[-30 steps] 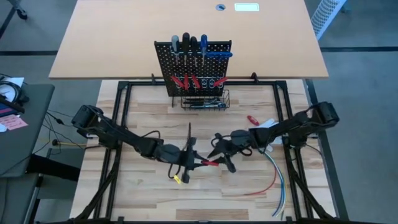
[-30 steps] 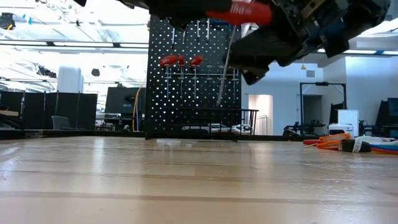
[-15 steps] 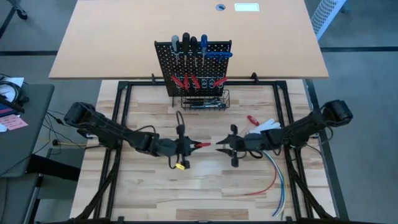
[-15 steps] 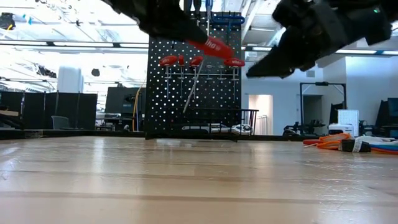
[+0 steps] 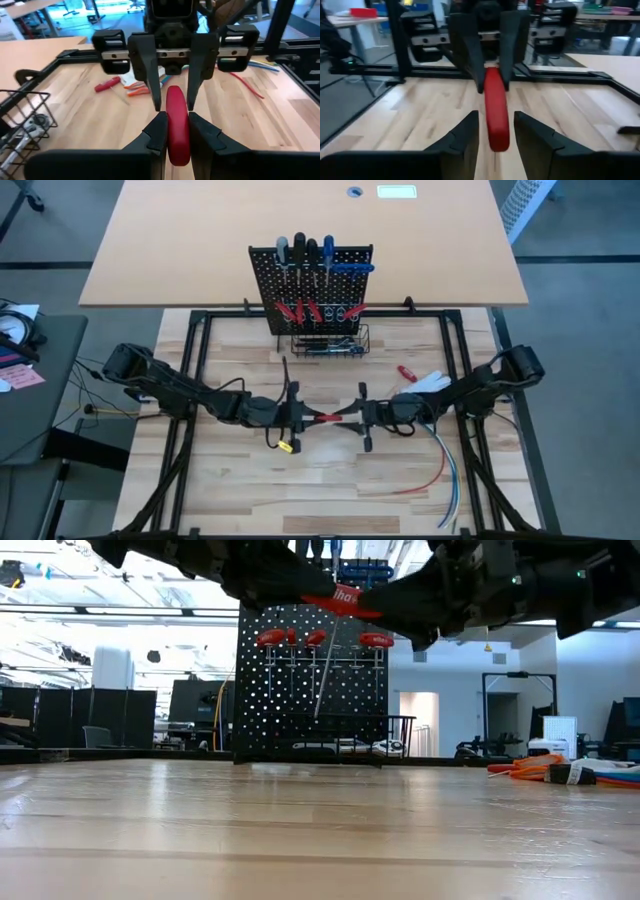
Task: Hang tools onto peg board
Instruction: Hang the red allen wrench on the pegboard
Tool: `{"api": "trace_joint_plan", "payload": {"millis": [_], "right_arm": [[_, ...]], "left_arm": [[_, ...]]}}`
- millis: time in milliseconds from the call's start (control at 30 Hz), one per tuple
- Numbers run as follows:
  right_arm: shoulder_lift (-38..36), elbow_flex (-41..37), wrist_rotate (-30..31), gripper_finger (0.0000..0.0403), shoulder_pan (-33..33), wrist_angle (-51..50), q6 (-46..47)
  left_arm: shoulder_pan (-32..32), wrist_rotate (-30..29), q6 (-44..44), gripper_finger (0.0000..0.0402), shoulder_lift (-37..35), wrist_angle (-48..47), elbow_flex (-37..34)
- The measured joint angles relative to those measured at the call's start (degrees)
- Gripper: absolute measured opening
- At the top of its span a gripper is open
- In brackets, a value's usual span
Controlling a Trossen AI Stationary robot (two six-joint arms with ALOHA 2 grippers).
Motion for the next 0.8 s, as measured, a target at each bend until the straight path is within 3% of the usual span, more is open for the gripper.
{"api": "trace_joint_plan", "payload": {"millis": [300,500,633,800], "right_arm": [[3.4,3.9,-1.8,0.0119,0.4,-1.0,-0.3],[3.3,4.1,-1.2,0.0049,0.4,-2.1,0.0],[0.2,4.1,4.4,0.0042,1.1,-7.9,0.2],[-10.4,7.9,17.0,0.0042,1.1,-23.8,-0.5]], "left_arm": [[0.0,0.9,-0.3,0.0042,0.0,0.2,0.0],[-0.2,0.9,-0.5,0.0051,0.0,-0.9,0.0],[0.1,-0.3,-1.8,0.0082,-0.1,-5.6,0.1],[-0.1,-2.2,-9.4,0.0129,-0.3,-21.8,0.0]]}}
